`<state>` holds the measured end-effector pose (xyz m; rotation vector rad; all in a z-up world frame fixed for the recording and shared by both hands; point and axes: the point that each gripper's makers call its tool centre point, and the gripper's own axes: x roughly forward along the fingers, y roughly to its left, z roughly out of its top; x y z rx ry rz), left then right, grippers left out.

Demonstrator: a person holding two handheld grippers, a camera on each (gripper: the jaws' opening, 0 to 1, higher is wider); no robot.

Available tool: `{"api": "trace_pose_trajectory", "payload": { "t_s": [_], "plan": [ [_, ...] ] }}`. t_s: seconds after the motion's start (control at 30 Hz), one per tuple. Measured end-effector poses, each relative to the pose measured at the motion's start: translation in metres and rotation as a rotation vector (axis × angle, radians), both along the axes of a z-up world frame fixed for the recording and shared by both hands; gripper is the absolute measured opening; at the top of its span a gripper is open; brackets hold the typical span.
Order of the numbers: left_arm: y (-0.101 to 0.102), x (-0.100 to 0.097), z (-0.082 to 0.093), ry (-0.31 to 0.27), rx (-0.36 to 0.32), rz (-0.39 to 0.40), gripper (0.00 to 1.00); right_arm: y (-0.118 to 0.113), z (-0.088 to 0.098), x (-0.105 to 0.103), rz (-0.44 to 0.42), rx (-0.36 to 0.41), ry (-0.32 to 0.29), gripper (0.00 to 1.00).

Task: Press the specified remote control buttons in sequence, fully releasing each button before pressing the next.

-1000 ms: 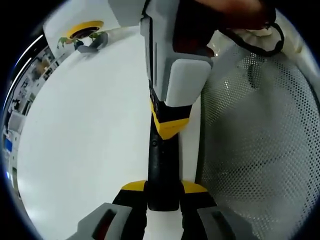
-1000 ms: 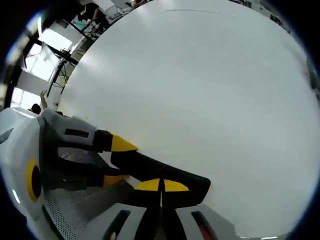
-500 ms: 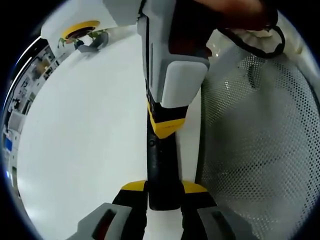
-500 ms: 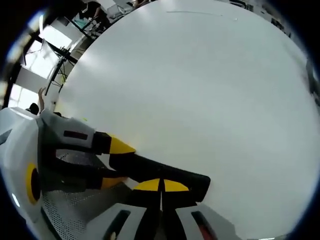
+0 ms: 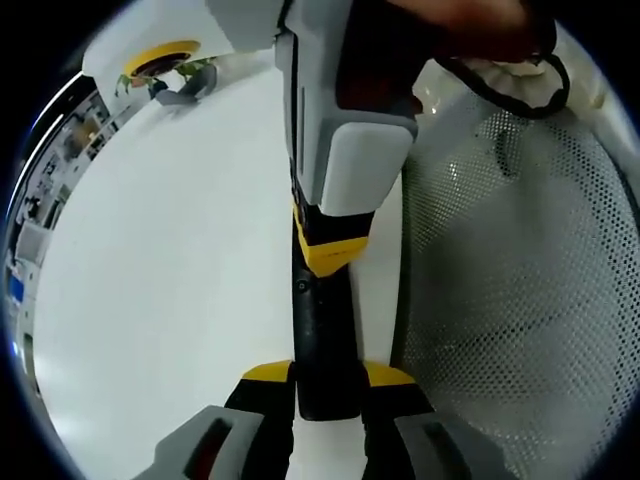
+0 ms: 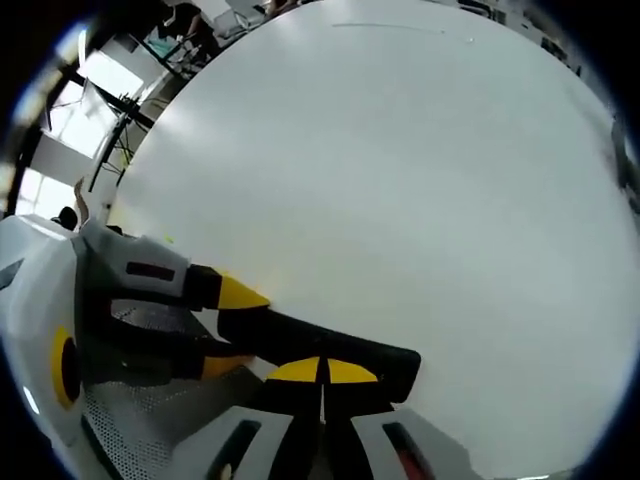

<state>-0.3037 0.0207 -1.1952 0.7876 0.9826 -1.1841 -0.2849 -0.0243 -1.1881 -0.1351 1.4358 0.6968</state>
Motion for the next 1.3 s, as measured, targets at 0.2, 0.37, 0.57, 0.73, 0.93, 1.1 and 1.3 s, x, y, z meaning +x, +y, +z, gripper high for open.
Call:
{"api": "trace_pose_trajectory", "payload": {
  "t_s": [0.2, 0.37, 0.57, 0.73, 0.93, 1.1, 1.3],
  "plan": [
    [0.0002, 0.0000, 0.0000, 0.000, 0.000, 0.001, 0.24, -0.0005, 0.0000, 0.0002, -0.007, 0.006, 0.001, 0.00],
    [0.0003, 0.0001, -0.0001, 0.001, 0.002, 0.001, 0.24, 0.0000, -0.0001, 0.0001, -0.002, 0.004, -0.004, 0.00],
    [0.0003, -0.0001, 0.0000, 0.001, 0.001, 0.001, 0.24, -0.0002, 0.0000, 0.0001, -0.004, 0.011, 0.002, 0.00],
    [0.0004, -0.0002, 0.0001, 0.002, 0.001, 0.002, 0.25, 0.0001, 0.0007, -0.0007, -0.004, 0.012, 0.003, 0.00],
    [0.0004, -0.0003, 0.0003, 0.002, 0.002, 0.002, 0.25, 0.0001, 0.0008, -0.0008, -0.004, 0.013, 0.005, 0.00],
    [0.0003, -0.0003, 0.0002, 0.002, 0.002, 0.001, 0.25, 0.0002, 0.0011, -0.0010, -0.003, 0.012, 0.005, 0.00],
    [0.0004, -0.0004, 0.0003, 0.002, 0.004, 0.000, 0.25, 0.0002, 0.0011, -0.0007, -0.004, 0.014, 0.006, 0.00]
  ]
}}
